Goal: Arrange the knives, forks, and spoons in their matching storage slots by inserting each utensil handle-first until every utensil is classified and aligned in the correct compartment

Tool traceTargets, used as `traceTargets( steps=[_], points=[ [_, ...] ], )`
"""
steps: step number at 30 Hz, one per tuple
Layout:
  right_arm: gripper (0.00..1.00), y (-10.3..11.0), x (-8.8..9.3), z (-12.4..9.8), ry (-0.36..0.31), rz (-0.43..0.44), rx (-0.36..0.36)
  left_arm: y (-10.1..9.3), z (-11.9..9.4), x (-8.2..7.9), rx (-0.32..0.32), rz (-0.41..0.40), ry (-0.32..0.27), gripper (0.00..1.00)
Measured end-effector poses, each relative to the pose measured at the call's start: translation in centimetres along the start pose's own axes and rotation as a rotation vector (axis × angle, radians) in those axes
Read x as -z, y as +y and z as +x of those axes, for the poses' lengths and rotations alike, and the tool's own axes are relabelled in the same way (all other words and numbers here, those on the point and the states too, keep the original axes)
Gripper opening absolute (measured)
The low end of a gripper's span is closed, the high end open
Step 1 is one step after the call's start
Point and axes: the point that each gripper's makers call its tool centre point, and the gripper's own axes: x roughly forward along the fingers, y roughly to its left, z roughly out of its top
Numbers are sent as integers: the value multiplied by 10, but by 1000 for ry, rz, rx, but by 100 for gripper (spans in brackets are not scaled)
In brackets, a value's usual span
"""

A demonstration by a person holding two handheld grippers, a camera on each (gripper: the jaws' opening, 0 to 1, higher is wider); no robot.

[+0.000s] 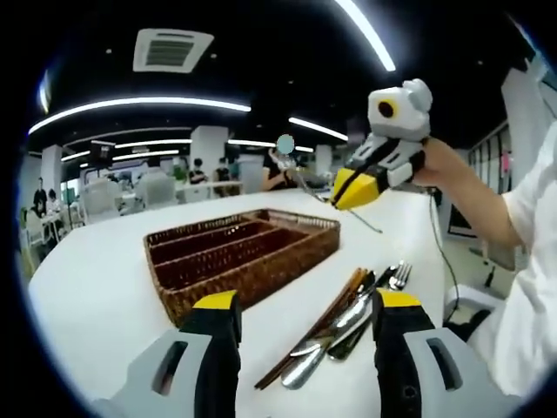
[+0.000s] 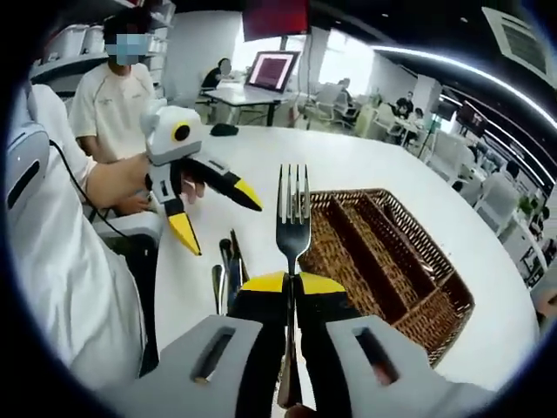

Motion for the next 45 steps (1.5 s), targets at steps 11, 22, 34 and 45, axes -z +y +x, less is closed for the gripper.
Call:
traceTargets(
  steps=[11, 22, 34, 45],
  points=[
    [2, -32, 2, 12, 20, -21, 5, 1, 6, 4, 7, -11, 5, 62],
    [2, -63, -8, 28, 41, -56, 11, -2, 15, 2, 23, -18, 5, 63],
    [2, -93, -13, 48, 74, -80, 9, 1, 17, 2, 32, -21, 15, 66],
    [2, -102, -10, 77, 135, -118, -26, 4, 19, 7, 13, -33, 33, 70]
  ],
)
